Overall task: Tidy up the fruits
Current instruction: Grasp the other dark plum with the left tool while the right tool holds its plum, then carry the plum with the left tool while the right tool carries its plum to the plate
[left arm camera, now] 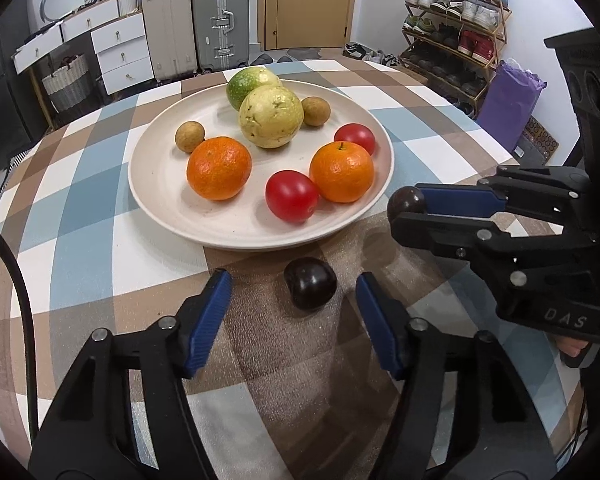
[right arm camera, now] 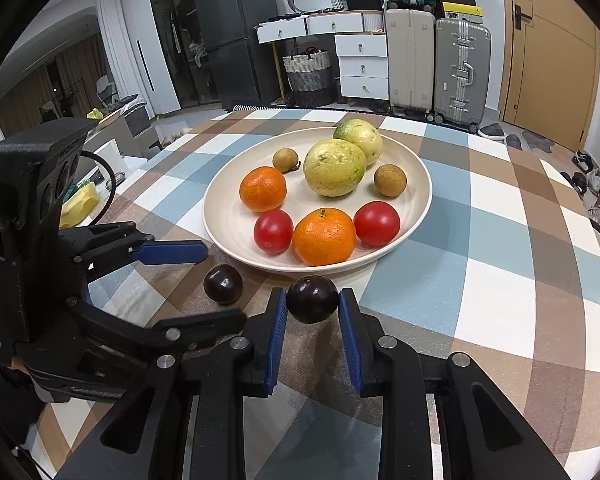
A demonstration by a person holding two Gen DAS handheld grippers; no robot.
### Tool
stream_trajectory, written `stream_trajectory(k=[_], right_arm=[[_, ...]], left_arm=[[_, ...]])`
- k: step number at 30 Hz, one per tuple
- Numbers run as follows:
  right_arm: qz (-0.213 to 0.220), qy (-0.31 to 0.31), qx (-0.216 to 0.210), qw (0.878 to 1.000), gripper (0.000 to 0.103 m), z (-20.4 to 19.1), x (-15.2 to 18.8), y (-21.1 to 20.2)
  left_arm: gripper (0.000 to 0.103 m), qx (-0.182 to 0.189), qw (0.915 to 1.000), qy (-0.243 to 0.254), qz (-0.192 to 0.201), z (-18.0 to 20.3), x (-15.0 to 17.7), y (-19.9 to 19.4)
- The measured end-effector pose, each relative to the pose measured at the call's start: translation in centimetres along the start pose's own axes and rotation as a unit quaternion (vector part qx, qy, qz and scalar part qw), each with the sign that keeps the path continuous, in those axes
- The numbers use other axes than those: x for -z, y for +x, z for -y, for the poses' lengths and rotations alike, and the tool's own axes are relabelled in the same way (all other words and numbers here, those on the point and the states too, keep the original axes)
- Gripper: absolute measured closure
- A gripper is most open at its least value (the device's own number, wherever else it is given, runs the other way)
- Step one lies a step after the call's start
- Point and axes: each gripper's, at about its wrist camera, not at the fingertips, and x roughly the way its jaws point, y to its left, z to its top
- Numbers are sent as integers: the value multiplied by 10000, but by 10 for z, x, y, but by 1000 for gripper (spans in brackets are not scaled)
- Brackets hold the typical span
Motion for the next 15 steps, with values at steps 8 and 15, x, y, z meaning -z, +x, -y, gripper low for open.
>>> stream_trajectory(k=[8, 15], right_arm=[[17, 12, -4, 10000, 76, 1, 0, -1], [52, 35, -3, 10000, 76, 2, 0, -3]], left_arm=[[69, 139, 9998, 94, 45, 3, 0, -2], [80, 236, 9997, 41, 66, 0, 1, -3]])
